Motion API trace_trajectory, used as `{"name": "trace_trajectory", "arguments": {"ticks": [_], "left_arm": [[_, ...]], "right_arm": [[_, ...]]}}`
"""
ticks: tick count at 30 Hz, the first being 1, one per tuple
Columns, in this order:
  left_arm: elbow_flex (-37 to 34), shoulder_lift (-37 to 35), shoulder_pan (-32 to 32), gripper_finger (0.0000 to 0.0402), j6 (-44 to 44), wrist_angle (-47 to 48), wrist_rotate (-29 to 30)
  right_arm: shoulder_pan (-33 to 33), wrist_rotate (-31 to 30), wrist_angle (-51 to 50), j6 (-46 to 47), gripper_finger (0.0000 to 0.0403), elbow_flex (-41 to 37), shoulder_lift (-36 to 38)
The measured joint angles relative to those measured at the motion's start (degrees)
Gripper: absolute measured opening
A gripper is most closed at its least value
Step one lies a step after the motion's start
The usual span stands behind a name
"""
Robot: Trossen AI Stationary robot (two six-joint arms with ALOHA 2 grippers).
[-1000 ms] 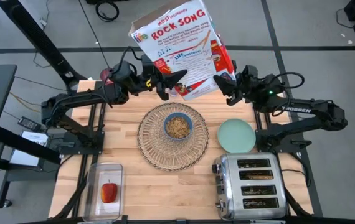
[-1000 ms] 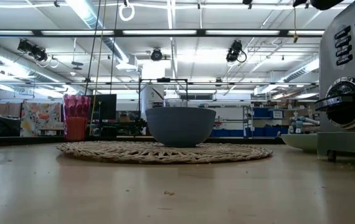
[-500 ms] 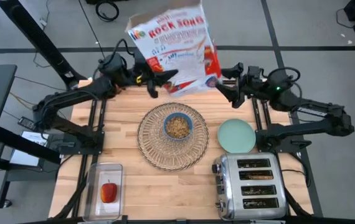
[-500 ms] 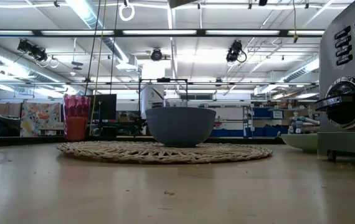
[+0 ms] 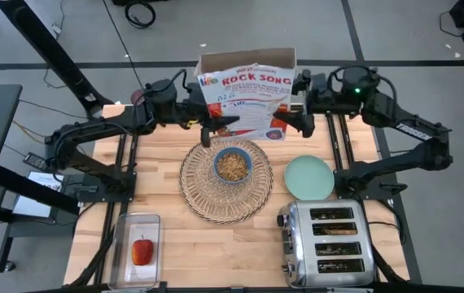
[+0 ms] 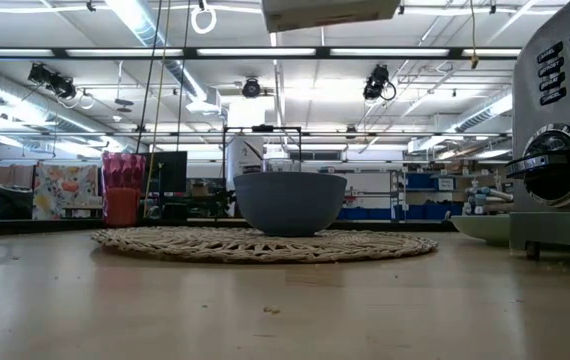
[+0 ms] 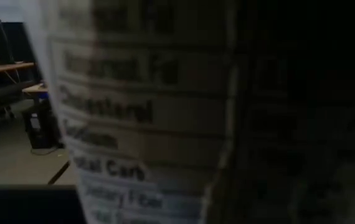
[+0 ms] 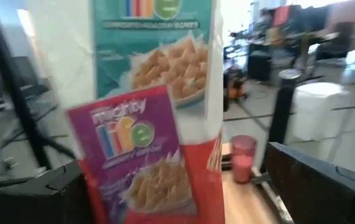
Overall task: Arrange a breakfast setting
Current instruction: Pour the cereal from the white cereal box into the blue bowl
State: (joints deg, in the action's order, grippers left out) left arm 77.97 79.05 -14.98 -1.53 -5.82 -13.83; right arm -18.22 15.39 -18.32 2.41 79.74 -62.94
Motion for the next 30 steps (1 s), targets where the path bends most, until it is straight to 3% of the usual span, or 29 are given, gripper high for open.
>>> {"name": "trace_trajectory", "arguments": {"ticks": [3,7,20,26,30], "left_arm": [[0.0,0.0,1.1,0.0169,-0.4,-0.4,0.7],[0.0,0.0,1.8,0.0170,-0.3,-0.6,2.4],[0.0,-0.2,1.7,0.0175,4.4,-0.9,3.5],[0.2,-3.5,1.7,0.0228,8.2,7.1,4.6],[0.2,-7.5,1.7,0.0275,10.3,19.7,5.7]], "right_arm": [[0.0,4.1,0.2,1.5,0.0389,1.4,-1.9],[0.6,4.5,-0.7,1.9,0.0354,1.4,-3.5],[1.7,0.6,-0.8,1.7,0.0131,1.4,-3.6],[1.5,-0.1,-2.9,-1.0,0.0063,1.3,-1.2],[1.1,-1.4,-8.0,-2.9,0.0046,1.3,1.4]]}}
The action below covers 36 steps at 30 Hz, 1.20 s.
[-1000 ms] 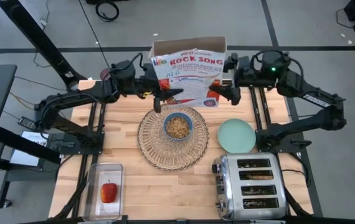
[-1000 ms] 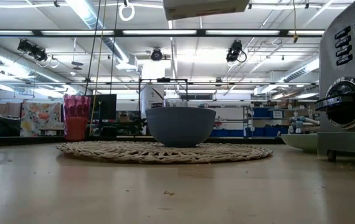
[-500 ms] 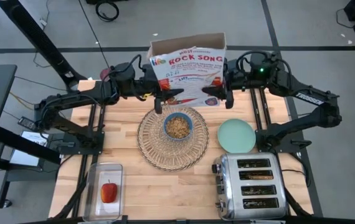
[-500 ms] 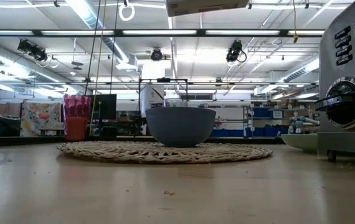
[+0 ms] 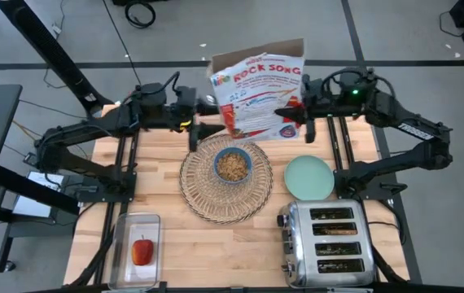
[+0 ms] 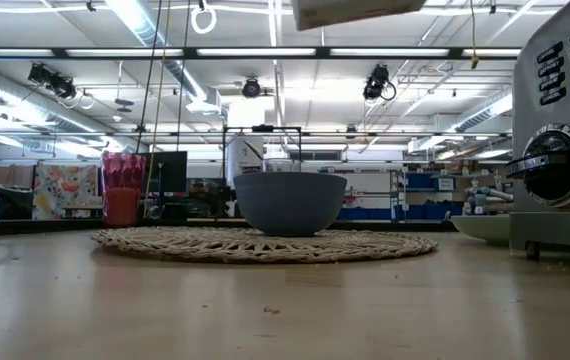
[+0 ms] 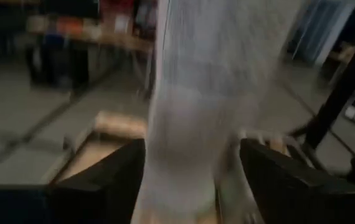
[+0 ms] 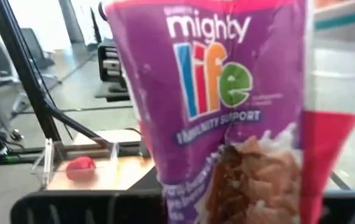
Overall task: Arrange a breakfast setting
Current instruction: Pour the cereal from the white cereal box into the blue bowl
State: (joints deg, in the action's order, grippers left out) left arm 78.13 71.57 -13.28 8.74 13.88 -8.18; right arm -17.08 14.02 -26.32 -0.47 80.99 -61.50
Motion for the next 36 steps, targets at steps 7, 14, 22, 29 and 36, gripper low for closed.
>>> {"name": "trace_trajectory", "arguments": {"ticks": [7,14,22,29,36], "left_arm": [[-0.1,-6.9,1.9,0.0290,10.5,27.2,5.8],[-0.1,-9.1,9.1,0.0290,19.0,32.0,16.3],[-0.1,-8.2,15.5,0.0290,25.6,31.9,24.9],[-0.2,-8.2,20.7,0.0290,29.9,31.9,29.1],[-0.1,-7.5,23.6,0.0290,31.7,31.7,31.8]], "right_arm": [[-1.0,-13.1,-4.0,-0.4,0.0042,-7.9,9.2],[-2.4,-33.0,-4.5,4.2,0.0042,-27.2,20.3],[-2.6,-45.0,9.4,8.2,0.0042,-50.7,27.2],[-6.5,-53.0,28.3,8.5,0.0042,-64.4,26.0],[-12.9,-53.6,45.4,7.8,0.0042,-72.1,21.1]]}}
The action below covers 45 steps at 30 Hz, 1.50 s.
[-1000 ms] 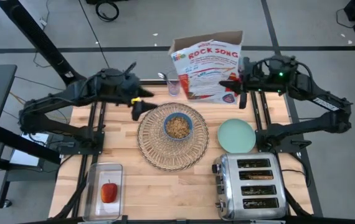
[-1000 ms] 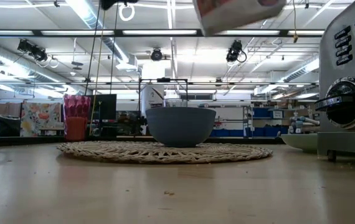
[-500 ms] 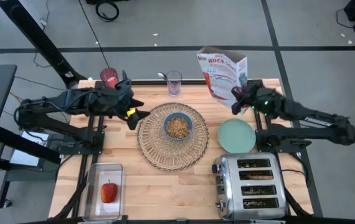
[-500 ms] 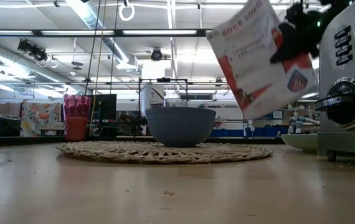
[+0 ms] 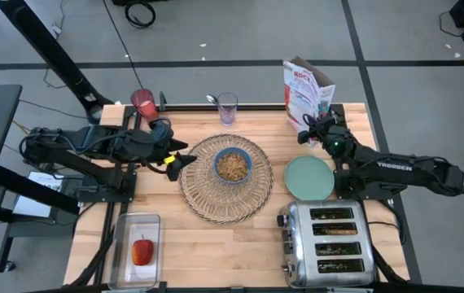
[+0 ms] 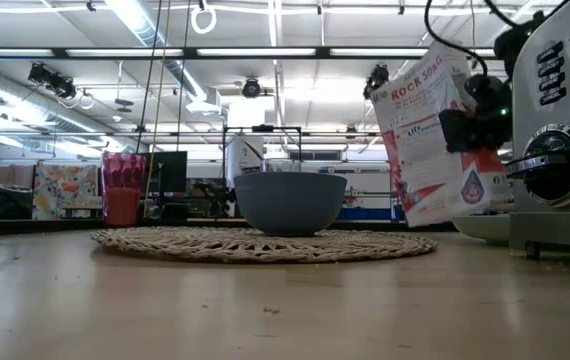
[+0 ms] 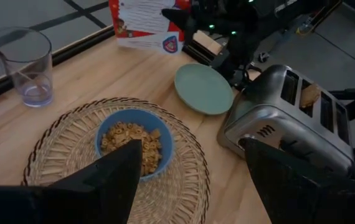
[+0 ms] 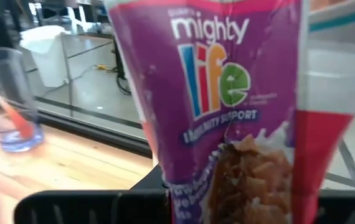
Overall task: Arrange a breakfast setting
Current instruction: Pour the cereal from the white cereal box into the blue bowl
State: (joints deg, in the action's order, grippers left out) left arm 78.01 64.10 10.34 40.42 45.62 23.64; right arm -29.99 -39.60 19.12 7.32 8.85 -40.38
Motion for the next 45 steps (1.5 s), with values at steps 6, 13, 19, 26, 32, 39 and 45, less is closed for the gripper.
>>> {"name": "trace_trajectory", "arguments": {"ticks": [6,13,19,26,32,39,45], "left_arm": [[0.0,1.4,1.3,0.0290,1.4,-0.1,0.2],[-0.1,3.2,3.3,0.0290,3.1,0.0,0.4],[0.0,3.4,4.1,0.0290,4.4,-0.3,0.5],[0.0,3.5,4.1,0.0290,4.0,-0.7,0.8],[0.0,3.5,4.1,0.0290,3.4,-0.8,0.8],[0.0,3.5,4.4,0.0290,2.3,-0.9,0.8],[0.0,5.7,5.1,0.0290,0.9,-2.2,1.1]], "right_arm": [[-3.1,0.4,2.8,0.6,0.0062,-0.7,-4.5],[-4.4,4.1,-3.2,1.5,0.0140,2.5,-6.0],[-4.7,6.5,-23.6,11.2,0.0221,10.2,-6.0],[-4.6,13.9,-44.3,20.2,0.0273,19.4,-5.9],[-4.6,18.3,-59.7,25.5,0.0279,25.7,-5.9],[-4.5,21.5,-67.1,27.7,0.0277,28.8,-2.7],[-4.2,25.2,-67.3,27.3,0.0277,28.8,0.5]]}}
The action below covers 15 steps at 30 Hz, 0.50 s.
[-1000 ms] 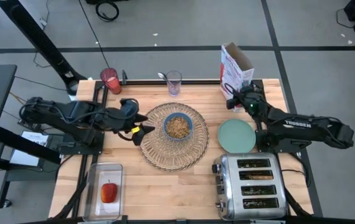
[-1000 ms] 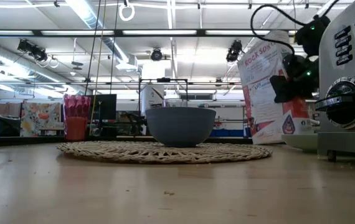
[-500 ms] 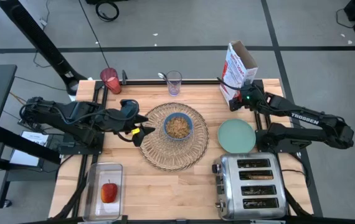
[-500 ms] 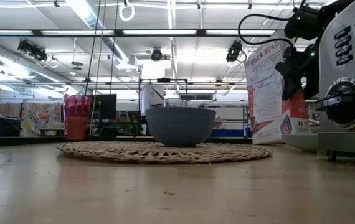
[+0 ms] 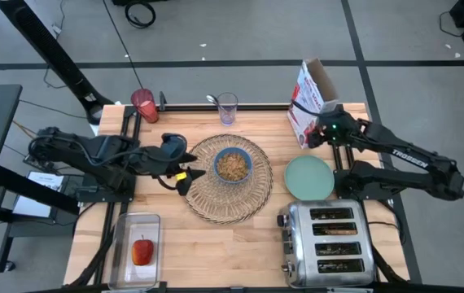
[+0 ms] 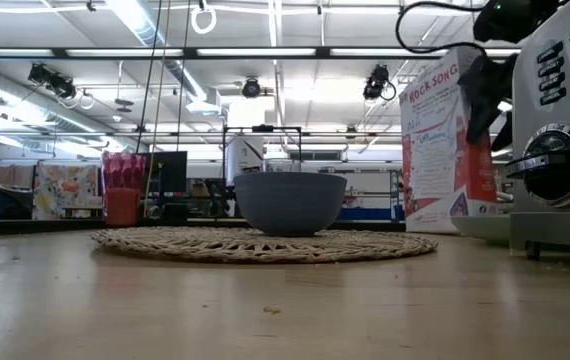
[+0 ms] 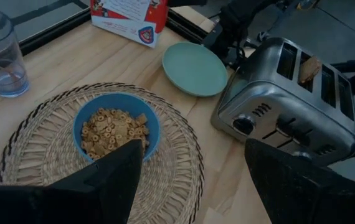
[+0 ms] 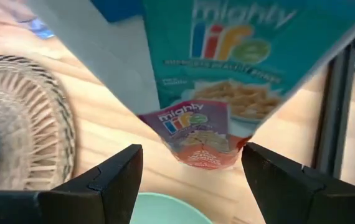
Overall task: Arrange a breakfast setting
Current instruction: Pour the cereal from the white cereal box into the blue bowl
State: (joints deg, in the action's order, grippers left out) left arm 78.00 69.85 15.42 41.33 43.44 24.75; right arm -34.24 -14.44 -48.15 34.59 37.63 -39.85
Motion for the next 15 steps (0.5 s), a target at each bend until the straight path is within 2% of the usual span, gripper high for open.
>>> {"name": "trace_trajectory", "arguments": {"ticks": [9,15], "left_arm": [[0.0,3.3,0.0,0.0290,0.0,-0.9,0.0],[0.0,3.8,-0.3,0.0290,-0.1,-1.7,0.0]], "right_arm": [[3.4,0.7,-3.1,2.0,0.0277,0.0,3.4],[5.9,3.7,-6.9,3.0,0.0277,0.0,4.9]]}}
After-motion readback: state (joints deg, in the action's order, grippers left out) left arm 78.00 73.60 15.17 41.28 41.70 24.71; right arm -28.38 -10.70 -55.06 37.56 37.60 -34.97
